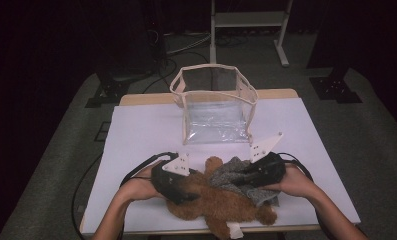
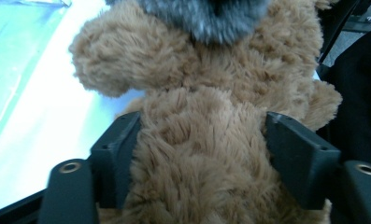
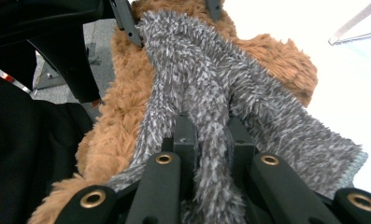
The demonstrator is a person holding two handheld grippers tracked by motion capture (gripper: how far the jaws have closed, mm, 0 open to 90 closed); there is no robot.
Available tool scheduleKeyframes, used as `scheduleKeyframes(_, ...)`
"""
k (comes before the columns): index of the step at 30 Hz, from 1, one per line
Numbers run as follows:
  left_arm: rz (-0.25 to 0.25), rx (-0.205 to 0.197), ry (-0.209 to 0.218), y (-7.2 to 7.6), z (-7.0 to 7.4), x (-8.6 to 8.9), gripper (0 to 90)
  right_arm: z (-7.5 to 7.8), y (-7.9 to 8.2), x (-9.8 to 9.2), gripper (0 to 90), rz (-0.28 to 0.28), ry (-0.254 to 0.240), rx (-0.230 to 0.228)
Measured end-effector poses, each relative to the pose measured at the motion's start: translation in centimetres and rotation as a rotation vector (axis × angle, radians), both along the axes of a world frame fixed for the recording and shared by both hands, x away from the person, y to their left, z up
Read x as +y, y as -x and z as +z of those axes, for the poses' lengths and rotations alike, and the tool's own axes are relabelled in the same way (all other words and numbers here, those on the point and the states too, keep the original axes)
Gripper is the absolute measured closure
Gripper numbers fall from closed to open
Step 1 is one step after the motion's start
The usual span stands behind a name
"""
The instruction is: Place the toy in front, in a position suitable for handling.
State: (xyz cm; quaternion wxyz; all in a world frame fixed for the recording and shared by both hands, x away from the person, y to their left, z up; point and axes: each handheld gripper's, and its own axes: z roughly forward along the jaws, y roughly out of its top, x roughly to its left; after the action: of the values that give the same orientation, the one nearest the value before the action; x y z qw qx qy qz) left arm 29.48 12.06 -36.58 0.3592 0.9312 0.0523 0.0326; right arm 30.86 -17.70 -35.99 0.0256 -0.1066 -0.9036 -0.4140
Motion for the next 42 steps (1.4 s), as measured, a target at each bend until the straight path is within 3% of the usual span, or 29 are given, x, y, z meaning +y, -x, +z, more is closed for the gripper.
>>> scheduleKeyframes(4,-0.001,0.008,0.008,0.5,-0.2,0.5,31.5,0.1,-0.1,-1.1,77.9,-0.009,-0.009,0.013)
scheduleKeyframes(12,-0.004,0.006,0.008,0.9,-0.1,0.7,31.4,0.5,0.8,-2.7,78.0,-0.032,0.001,-0.009)
scheduleKeyframes(16,0.000,-0.015,-0.006,0.5,0.5,0.1,28.2,0.0,1.2,-2.4,78.1,-0.031,0.010,-0.006)
scheduleKeyframes(19,-0.005,-0.014,0.032,0.3,0.9,-0.8,29.7,-0.2,1.2,-2.2,78.1,-0.028,0.009,-0.001)
scheduleKeyframes(23,-0.051,-0.009,-0.041,0.5,0.1,-2.6,33.2,-0.2,1.2,-2.2,78.1,-0.028,0.014,-0.005)
scheduleKeyframes(27,-0.065,0.010,-0.039,0.9,-0.4,-2.3,34.6,0.4,1.0,-2.5,78.0,-0.038,0.006,-0.027)
scheduleKeyframes(31,-0.077,0.001,-0.046,1.4,-0.4,-2.3,34.7,1.0,0.9,-2.0,78.0,-0.040,-0.014,-0.035)
scheduleKeyframes(34,-0.076,-0.012,-0.057,1.5,-0.1,-2.5,34.7,0.5,1.3,-0.8,78.1,-0.004,0.015,-0.038)
scheduleKeyframes(38,-0.051,-0.027,-0.034,1.2,0.6,-2.8,32.7,0.0,1.8,-0.4,78.2,0.016,0.024,-0.018)
scheduleKeyframes(42,-0.073,-0.007,-0.053,1.4,0.0,-3.3,33.6,0.1,2.0,-0.6,78.1,0.019,0.022,-0.020)
